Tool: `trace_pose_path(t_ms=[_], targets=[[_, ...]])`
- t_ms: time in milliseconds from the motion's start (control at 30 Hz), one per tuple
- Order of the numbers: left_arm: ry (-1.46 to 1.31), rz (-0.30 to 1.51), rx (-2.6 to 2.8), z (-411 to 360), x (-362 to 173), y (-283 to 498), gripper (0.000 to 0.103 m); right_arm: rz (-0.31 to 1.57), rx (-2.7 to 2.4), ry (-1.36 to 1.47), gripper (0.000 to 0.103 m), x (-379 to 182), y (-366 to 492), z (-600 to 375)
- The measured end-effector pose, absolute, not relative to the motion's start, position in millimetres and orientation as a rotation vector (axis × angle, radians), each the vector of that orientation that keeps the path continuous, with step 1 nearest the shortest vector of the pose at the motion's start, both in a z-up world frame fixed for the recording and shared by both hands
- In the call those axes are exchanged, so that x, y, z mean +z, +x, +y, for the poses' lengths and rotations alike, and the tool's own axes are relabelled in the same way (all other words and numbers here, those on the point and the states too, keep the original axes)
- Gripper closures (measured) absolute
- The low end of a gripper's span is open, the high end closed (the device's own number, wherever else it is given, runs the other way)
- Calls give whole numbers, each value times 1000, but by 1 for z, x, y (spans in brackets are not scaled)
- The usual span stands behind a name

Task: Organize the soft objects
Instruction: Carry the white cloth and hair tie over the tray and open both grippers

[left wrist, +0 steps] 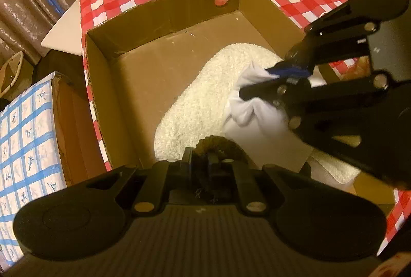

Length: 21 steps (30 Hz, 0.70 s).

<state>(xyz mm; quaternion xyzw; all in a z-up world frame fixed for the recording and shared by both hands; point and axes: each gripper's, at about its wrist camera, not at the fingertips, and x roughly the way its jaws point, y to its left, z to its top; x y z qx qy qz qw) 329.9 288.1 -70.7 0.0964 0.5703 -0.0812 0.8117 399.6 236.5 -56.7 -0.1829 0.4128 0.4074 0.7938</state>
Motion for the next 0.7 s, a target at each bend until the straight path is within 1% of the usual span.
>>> trace_pose_path(t_ms=[33, 67, 100, 133, 167, 233, 300, 333, 700], targets=[[210, 1217, -171, 288, -70, 330, 89, 879, 879, -395, 99, -56, 398, 236], [214, 1213, -170, 288, -69, 329, 84, 882, 880, -397, 99, -57, 397, 236], [214, 1209, -171, 288, -67, 327, 81, 891, 879, -387, 99, -57, 399, 233], [210, 1205, -173, 288, -66, 326, 76, 897, 879, -372, 98, -56, 400, 232], [209, 1199, -172, 289, -64, 325, 72, 897, 880, -364, 97, -54, 399, 230], [204, 1188, -169, 290, -58, 320, 68, 879, 873, -364, 87, -48, 397, 227], [193, 1175, -162, 291, -52, 316, 66, 855, 882, -346, 52, -38, 393, 220], [187, 1167, -159, 292, -48, 313, 65, 844, 886, -337, 48, -33, 392, 218], [96, 1045, -110, 282, 6, 266, 53, 713, 891, -228, 46, 45, 356, 168]])
